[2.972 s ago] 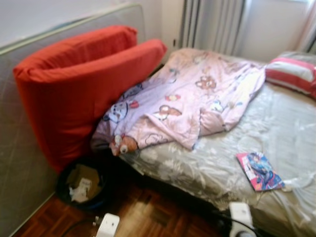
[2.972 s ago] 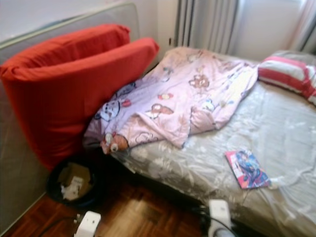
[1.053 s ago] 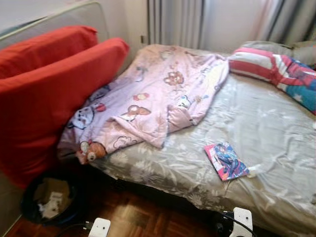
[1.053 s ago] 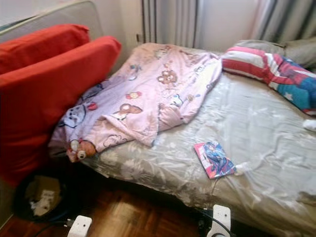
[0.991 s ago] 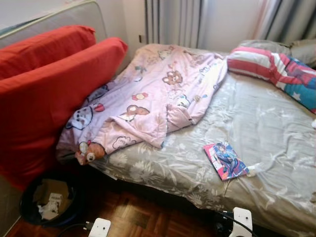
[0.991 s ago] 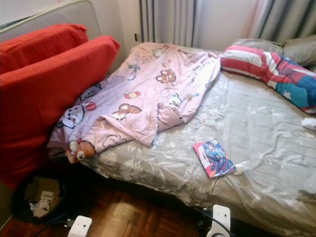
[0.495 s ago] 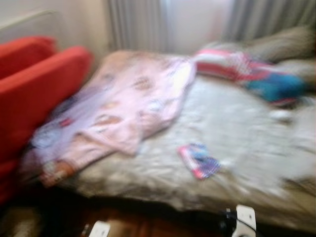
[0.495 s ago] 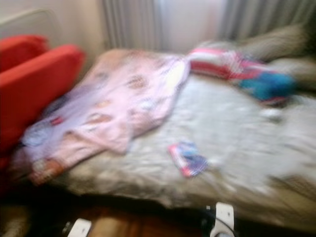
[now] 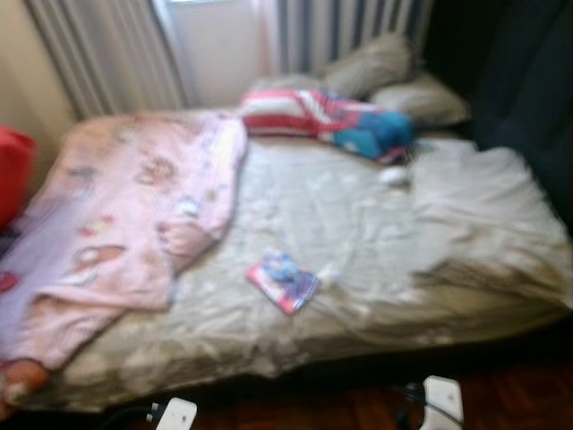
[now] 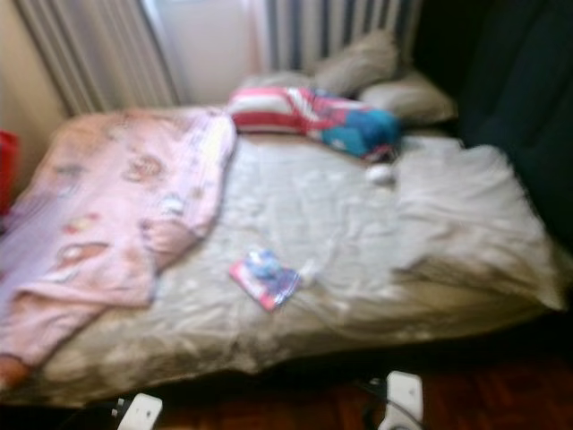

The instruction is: Clean up the room

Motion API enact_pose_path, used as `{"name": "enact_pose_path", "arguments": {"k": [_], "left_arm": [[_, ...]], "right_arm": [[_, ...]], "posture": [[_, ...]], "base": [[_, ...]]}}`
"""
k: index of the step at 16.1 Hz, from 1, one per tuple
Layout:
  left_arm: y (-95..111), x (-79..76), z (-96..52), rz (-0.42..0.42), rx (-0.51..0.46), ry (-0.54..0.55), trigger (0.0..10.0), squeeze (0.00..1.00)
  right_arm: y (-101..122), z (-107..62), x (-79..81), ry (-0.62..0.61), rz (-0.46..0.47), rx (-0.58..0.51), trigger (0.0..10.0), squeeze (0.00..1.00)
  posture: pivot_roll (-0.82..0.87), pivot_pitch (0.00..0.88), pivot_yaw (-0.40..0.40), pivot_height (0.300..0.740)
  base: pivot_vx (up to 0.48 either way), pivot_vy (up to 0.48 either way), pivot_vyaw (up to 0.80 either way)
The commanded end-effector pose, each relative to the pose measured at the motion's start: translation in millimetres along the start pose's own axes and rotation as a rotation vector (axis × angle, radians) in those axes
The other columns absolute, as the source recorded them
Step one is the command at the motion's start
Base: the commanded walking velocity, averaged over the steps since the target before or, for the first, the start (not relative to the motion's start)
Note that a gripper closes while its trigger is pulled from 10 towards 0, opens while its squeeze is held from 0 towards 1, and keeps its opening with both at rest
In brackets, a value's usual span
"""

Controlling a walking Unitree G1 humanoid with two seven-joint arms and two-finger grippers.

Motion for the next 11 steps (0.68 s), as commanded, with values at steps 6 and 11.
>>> {"name": "enact_pose_path", "arguments": {"k": [6,11], "left_arm": [[5,-1.9,1.8,-0.017,0.011,0.009,10.0,0.0],[-2,2.0,0.2,-0.019,0.024,0.01,10.0,0.0]], "right_arm": [[5,0.4,4.5,0.0,0.045,-0.019,10.0,0.0],[6,0.5,4.1,-0.005,0.06,-0.021,10.0,0.0]], "posture": [[-0.04,0.015,0.063,0.74],[-0.04,0.027,0.062,0.74]], "base": [[0.0,0.0,0.0],[0.0,0.0,0.0]]}}
Point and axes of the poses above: a point about 5 cm out from each wrist's last joint towards the gripper, its own z axis pointing out of the wrist towards the gripper, its own y axis along the axis of the wrist's last joint, x = y × z, the point moved 6 cm from there along z, pointing out of the wrist towards the gripper, and after that the axes turned 8 degrees about -z, right-handed, at the moved point
